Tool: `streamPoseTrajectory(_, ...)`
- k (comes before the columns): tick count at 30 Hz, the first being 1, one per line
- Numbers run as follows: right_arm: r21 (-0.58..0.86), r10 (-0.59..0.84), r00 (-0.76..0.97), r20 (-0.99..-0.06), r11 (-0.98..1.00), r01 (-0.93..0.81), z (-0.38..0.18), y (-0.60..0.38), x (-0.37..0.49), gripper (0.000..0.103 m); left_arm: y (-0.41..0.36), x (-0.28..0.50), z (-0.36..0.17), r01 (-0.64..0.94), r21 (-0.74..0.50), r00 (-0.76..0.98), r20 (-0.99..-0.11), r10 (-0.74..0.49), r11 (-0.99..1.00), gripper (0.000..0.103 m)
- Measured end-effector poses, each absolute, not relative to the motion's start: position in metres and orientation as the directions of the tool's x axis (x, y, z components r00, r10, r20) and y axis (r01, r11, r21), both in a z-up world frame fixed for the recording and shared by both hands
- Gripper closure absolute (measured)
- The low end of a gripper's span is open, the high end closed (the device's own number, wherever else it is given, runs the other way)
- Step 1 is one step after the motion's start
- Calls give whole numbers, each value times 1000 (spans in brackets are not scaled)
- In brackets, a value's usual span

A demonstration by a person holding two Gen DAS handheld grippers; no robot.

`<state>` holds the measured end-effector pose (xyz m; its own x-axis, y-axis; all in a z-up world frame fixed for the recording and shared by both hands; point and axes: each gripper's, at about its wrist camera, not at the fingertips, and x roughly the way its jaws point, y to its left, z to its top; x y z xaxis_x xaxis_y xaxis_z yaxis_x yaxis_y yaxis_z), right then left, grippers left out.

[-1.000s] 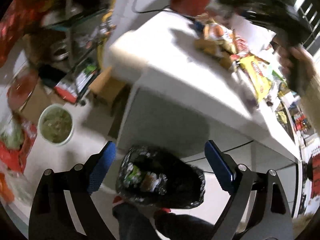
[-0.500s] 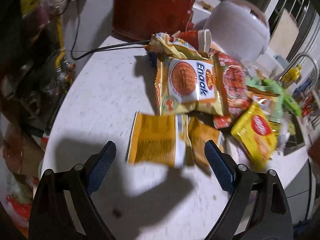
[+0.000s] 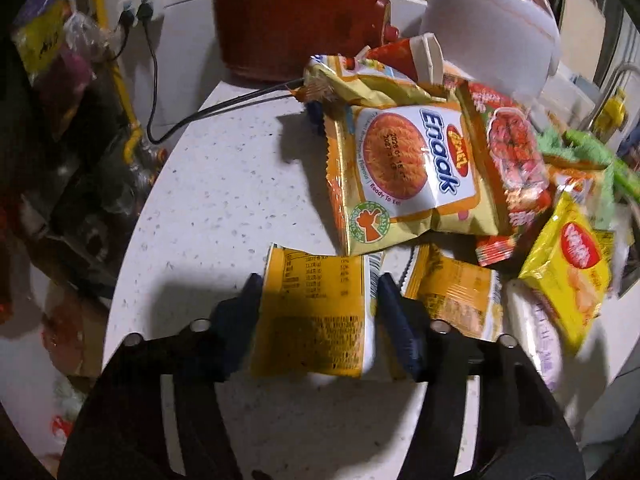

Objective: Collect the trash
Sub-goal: 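Grasp the red lamp box with the right tool while the left tool grasps the yellow snack packet, then carry the red box and yellow packet down into the trash bag and release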

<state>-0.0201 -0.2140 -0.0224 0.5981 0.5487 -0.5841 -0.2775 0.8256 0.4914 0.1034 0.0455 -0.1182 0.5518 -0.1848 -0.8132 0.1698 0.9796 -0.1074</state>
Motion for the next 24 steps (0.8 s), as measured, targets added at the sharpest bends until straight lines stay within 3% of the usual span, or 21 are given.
streamPoseTrajectory(9,508,579,580,-572,806,-303,-24,-202,-17,52,84,81,-103,112,-289,573,-763,-299,951,63)
streamPoseTrajectory(17,469,609,522,-597,793,-388,-23,-173,-35,53,101,14,-56,209,-407,611,-655,-444,889,66)
streamPoseTrajectory(18,463,611,509,-606,791,-399,-24,-169,-39,53,102,-2,-54,235,-420,599,-647,-471,876,88)
streamPoseTrajectory(19,462,614,493,-616,789,-406,-27,-166,-43,53,103,-11,-55,236,-420,586,-658,-473,876,92)
streamPoseTrajectory(20,463,619,468,-631,784,-413,-32,-161,-50,53,105,-22,-57,237,-440,570,-658,-491,866,103)
streamPoseTrajectory(24,475,615,399,-680,784,-399,-66,-145,-60,53,102,-25,-110,158,-433,548,-709,-444,887,103)
